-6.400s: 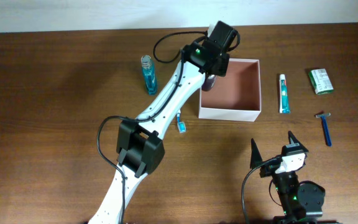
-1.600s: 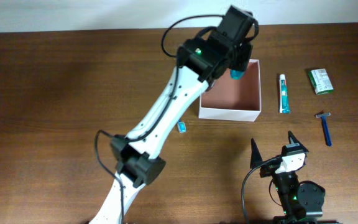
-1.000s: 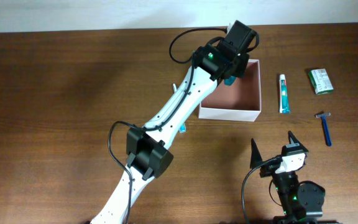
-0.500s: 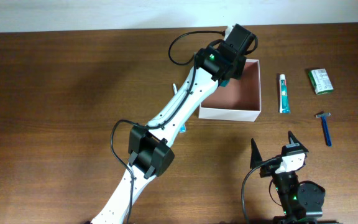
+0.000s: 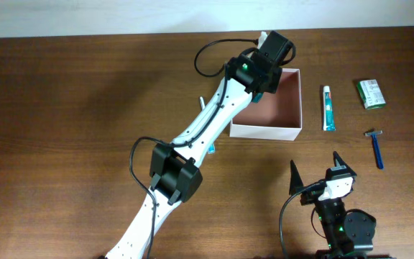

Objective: Pack container
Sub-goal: 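Place the Listerine bottle in the box beside the soap bottle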

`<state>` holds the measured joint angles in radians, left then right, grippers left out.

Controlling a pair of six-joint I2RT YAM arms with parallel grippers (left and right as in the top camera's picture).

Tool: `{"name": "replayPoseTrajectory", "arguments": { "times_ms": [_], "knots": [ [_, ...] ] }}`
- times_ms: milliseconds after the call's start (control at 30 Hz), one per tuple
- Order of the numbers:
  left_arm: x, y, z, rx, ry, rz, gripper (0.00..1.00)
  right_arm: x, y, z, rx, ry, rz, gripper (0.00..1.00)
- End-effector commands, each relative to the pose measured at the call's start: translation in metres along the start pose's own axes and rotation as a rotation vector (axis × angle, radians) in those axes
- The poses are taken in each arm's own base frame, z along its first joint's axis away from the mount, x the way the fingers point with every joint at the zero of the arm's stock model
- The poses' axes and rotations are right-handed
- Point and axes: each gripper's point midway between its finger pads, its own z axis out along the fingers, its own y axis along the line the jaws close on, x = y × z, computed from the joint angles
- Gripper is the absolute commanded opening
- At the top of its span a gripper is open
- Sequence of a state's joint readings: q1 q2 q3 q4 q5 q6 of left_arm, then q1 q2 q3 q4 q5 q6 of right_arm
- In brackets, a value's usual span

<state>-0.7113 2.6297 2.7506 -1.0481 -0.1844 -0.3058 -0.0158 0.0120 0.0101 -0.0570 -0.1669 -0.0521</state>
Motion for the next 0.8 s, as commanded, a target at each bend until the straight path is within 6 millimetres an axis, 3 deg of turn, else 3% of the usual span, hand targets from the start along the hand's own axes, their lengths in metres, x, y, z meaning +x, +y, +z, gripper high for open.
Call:
{"name": "replayPoseTrajectory", "arguments": {
  "times_ms": [0, 67, 167, 333, 567, 667, 767],
  "knots": [
    [-0.009, 0.007, -0.001, -0.019, -0.03, 0.005, 0.35, 0.002, 0.003, 0.0, -0.015, 0.002, 0.007, 0.99],
    [-0.009, 0.007, -0.001, -0.019, -0.03, 0.005, 0.36, 0.002, 0.003, 0.0, -0.015, 0.002, 0.007, 0.99],
    [-0.01, 0.007, -0.001, -0.018, -0.034, 0.004, 0.54, 0.002, 0.003, 0.0, -0.015, 0.002, 0.007, 0.99],
    [-0.012, 0.007, -0.001, -0.016, -0.042, 0.002, 0.61, 0.002, 0.003, 0.0, -0.015, 0.002, 0.007, 0.99],
    [-0.019, 0.004, -0.005, -0.001, -0.063, -0.003, 0.62, 0.002, 0.003, 0.0, -0.015, 0.002, 0.007, 0.99],
    [-0.04, 0.001, -0.026, 0.019, -0.131, -0.015, 0.63, 0.002, 0.003, 0.0, -0.015, 0.002, 0.007, 0.99],
    [-0.07, -0.001, -0.066, 0.05, -0.229, -0.034, 0.68, 0.002, 0.003, 0.0, -0.015, 0.002, 0.007, 0.99]
  ]
}}
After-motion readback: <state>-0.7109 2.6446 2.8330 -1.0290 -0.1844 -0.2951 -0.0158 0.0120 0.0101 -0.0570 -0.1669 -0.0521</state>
